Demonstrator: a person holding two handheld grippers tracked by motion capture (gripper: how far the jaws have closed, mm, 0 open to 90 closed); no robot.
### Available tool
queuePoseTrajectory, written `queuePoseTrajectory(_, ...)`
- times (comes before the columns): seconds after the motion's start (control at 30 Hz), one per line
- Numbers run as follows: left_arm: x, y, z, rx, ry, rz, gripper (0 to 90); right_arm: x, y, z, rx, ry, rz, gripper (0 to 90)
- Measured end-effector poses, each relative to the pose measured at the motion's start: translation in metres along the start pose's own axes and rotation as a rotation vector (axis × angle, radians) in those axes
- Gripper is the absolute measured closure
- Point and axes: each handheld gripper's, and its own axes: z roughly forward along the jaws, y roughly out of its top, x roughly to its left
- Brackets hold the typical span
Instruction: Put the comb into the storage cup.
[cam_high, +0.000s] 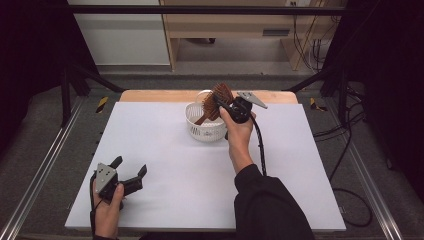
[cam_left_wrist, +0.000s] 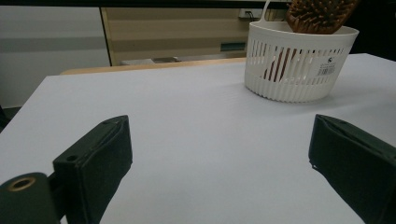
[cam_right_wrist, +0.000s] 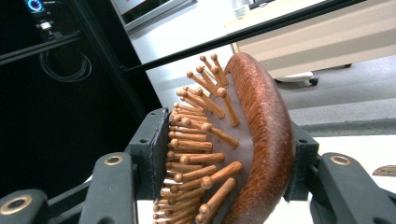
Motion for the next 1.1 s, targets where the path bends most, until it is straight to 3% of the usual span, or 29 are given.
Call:
queuePoseTrajectory(0.67,0.002,0.001,-0.001,-0.005,0.009,0.000,6.1,-0.019,0.002,-0.004,0.038,-0.015,-0.026,40.4)
queuePoseTrajectory(1.1,0.002,0.001,-0.001,-0.008,0.008,0.000,6.1,-0.026,0.000,-0.007,0.047,-0.019,-0.009,40.0)
